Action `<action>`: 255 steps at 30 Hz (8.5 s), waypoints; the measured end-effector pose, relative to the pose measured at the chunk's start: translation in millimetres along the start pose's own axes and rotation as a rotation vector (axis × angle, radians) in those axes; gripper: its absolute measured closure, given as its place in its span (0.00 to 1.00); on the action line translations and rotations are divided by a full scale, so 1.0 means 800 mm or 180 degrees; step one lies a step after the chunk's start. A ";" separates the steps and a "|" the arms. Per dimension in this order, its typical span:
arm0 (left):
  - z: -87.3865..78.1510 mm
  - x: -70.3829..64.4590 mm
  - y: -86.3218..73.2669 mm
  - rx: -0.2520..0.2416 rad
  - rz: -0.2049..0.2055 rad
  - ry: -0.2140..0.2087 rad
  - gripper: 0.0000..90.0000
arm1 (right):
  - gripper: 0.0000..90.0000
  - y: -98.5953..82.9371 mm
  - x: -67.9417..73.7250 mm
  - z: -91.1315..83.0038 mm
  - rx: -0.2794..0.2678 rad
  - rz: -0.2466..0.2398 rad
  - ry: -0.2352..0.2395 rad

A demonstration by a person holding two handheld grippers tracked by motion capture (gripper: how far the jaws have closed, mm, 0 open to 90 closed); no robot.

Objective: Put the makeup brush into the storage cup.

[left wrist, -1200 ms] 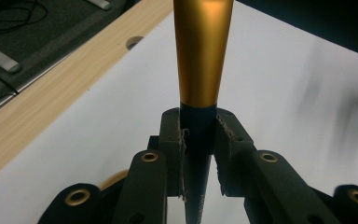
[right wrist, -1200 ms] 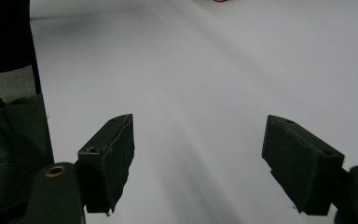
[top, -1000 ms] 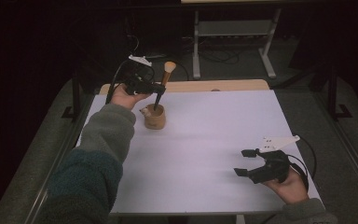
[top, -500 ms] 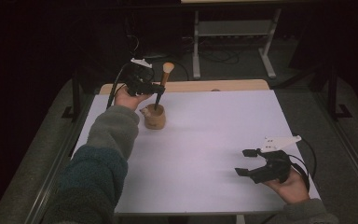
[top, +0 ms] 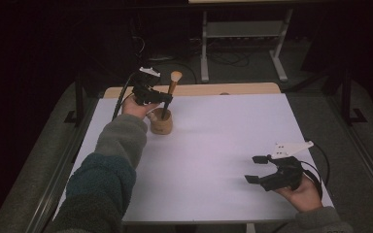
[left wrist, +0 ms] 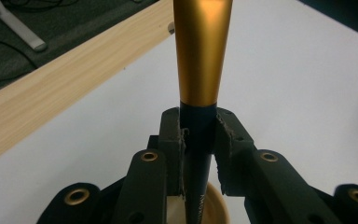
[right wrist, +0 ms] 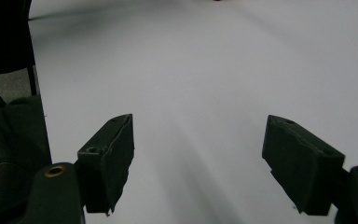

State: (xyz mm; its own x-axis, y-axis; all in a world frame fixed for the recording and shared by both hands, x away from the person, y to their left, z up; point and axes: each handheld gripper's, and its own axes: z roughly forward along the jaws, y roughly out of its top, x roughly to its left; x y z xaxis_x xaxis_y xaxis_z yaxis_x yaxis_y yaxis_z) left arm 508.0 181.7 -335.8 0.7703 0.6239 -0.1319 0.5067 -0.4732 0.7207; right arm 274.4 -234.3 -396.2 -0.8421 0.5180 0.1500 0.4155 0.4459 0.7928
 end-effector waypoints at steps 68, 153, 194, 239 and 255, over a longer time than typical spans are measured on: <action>0.001 0.007 -0.040 -0.0036 -0.0197 0.0023 0.75 | 0.27 0.002 0.004 0.006 0.0016 -0.0054 0.0054; -0.097 -0.089 -0.097 -0.0152 0.0175 0.0039 0.49 | 0.25 -0.011 -0.002 0.000 -0.0024 0.0072 -0.0349; -0.116 -0.149 -0.178 -0.0132 0.0231 0.0034 0.38 | 0.23 -0.020 0.008 -0.005 -0.0070 0.0130 -0.0499; -0.132 -0.181 -0.261 -0.0189 0.0179 0.0178 0.31 | 0.22 -0.025 0.008 0.000 -0.0035 0.0128 -0.0517; -0.128 -0.179 -0.280 -0.0194 0.0115 0.0198 0.29 | 0.22 -0.024 0.010 0.005 0.0049 0.0034 -0.0543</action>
State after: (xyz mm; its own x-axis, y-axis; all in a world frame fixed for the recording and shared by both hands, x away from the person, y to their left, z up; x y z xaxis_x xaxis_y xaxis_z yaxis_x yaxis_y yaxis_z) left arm 244.3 262.2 -408.5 0.7611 0.6454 -0.0639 0.4530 -0.4585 0.7646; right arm 260.8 -235.7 -412.1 -0.7676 0.6385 0.0549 0.4305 0.4502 0.7823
